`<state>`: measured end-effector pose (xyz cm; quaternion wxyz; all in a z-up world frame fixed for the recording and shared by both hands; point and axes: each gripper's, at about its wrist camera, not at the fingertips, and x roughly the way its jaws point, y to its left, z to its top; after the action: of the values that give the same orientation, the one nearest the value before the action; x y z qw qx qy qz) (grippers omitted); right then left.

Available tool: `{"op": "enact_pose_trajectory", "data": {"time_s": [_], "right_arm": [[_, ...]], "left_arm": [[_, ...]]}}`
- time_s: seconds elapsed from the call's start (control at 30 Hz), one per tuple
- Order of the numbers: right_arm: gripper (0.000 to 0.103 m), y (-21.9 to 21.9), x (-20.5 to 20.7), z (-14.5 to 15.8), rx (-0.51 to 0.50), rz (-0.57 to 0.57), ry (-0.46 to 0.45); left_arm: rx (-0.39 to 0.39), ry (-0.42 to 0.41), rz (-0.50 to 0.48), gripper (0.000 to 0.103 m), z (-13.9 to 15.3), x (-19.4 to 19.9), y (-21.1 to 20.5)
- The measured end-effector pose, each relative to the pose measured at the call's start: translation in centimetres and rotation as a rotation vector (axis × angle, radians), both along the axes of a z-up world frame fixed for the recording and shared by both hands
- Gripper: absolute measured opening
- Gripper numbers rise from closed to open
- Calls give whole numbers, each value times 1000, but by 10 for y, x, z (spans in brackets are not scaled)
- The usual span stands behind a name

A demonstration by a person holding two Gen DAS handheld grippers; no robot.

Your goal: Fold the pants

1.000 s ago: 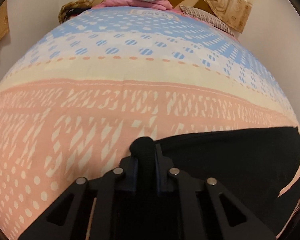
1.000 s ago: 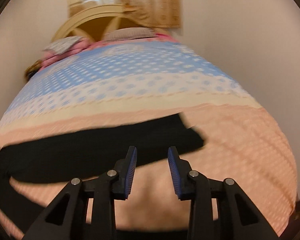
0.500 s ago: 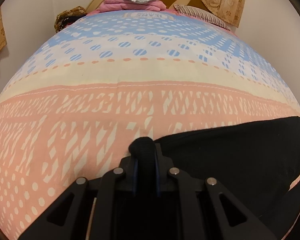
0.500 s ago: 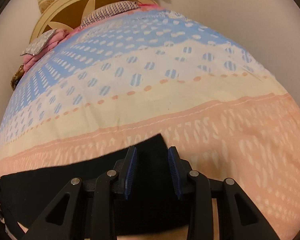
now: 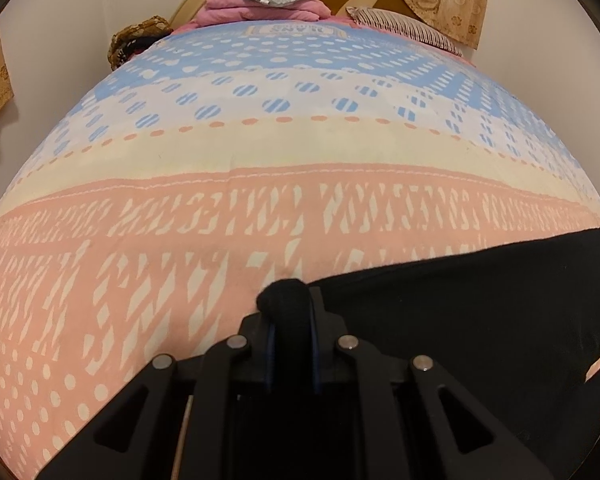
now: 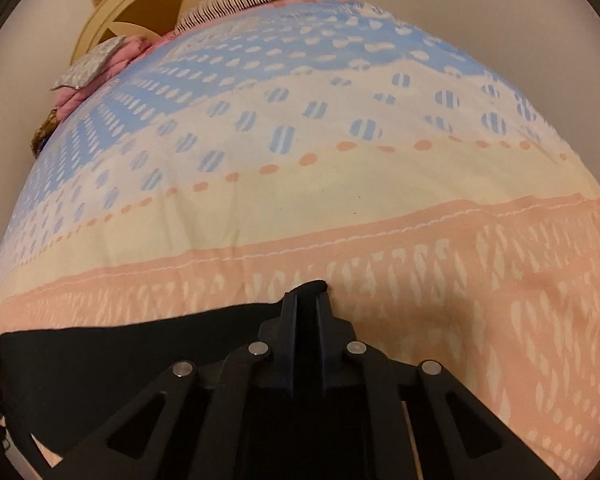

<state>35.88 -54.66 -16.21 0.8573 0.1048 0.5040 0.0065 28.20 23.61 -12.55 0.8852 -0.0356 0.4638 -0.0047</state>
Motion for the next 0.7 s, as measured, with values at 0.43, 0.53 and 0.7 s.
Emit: {"op": "enact_pose_trajectory", "data": {"time_s": [0.43, 0.53, 0.7], "right_arm": [[7, -10, -94, 94, 7, -23, -260], [7, -13, -127, 110, 40, -27, -334], [7, -21, -179, 121, 77, -36, -395]], "left_arm": [[-92, -195, -14, 13, 64, -34, 7], [-148, -250, -13, 13, 78, -49, 13], [-235, -312, -13, 13, 90, -81, 25]]}}
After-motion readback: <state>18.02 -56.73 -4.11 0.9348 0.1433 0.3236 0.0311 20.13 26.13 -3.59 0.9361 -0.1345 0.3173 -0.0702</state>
